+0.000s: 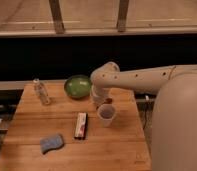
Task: Push the eraser across the table
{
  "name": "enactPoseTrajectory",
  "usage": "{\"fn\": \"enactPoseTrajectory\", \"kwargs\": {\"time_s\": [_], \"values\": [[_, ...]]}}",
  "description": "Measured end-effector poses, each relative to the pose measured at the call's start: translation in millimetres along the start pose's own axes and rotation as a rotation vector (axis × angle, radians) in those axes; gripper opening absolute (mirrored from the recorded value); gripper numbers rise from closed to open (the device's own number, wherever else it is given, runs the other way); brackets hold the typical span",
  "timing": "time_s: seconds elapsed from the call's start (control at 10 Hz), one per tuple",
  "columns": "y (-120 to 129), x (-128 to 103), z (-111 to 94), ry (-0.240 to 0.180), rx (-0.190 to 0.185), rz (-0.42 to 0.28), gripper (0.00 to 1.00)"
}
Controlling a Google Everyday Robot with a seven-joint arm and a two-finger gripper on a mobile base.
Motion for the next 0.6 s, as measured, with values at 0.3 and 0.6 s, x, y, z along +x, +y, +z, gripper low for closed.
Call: {"fn": "enactPoseTrajectory", "kwargs": {"time_s": [0.3, 0.6], "values": [[2.2, -0.2, 0.6, 0.0, -0.001, -0.004, 0.0], [8.5, 7.1, 6.9, -0.001, -0.026, -0.013, 0.0]]}}
